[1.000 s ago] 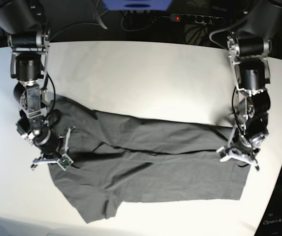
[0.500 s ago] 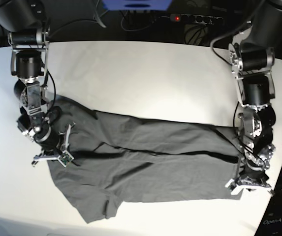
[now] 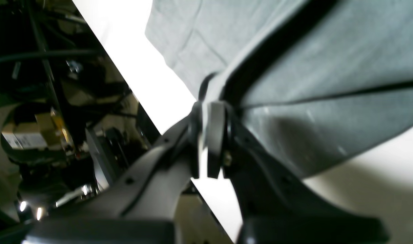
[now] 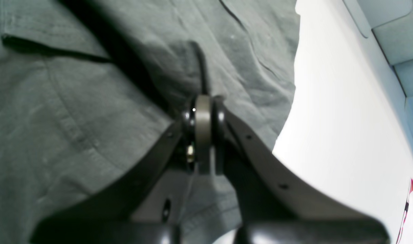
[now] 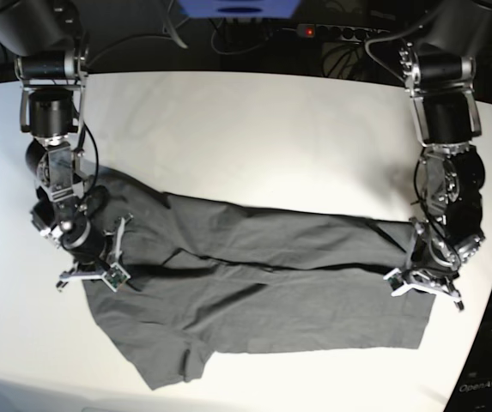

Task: Fold the T-shirt properly

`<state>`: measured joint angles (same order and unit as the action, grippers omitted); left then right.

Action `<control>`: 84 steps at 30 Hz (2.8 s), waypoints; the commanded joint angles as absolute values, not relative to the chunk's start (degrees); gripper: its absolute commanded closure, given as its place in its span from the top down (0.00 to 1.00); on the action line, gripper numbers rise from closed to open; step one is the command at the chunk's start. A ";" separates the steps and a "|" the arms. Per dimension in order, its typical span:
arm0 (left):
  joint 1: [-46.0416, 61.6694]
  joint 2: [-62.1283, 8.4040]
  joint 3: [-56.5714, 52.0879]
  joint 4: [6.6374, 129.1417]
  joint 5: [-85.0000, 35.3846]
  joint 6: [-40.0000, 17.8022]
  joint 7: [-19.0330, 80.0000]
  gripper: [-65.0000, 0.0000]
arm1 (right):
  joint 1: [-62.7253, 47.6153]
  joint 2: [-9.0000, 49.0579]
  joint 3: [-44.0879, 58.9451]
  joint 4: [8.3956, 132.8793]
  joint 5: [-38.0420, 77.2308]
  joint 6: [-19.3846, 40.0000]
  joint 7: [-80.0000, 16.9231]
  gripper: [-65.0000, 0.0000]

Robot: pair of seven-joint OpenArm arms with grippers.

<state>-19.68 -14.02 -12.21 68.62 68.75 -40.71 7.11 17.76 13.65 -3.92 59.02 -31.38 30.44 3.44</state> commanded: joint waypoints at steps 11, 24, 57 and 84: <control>-21.76 -15.08 -11.82 60.53 72.31 -40.00 6.73 0.04 | 19.30 14.55 -3.74 60.09 -30.64 29.85 4.62 0.00; -35.82 -14.20 -11.91 38.11 71.78 -19.56 6.29 0.04 | 19.30 14.29 -3.82 60.00 -30.64 29.85 4.70 0.01; -23.08 -14.29 -12.35 51.47 62.99 -17.98 6.29 0.04 | 22.81 16.66 -3.82 60.00 -30.73 29.93 4.18 0.01; -22.11 -14.37 -14.29 48.75 61.76 -17.89 6.20 0.04 | 25.45 17.89 -4.18 56.57 -30.73 29.93 4.70 0.01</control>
<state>-20.75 -13.67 -14.15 47.99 61.69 -18.65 6.63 23.99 17.28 -4.38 55.83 -31.11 30.48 3.92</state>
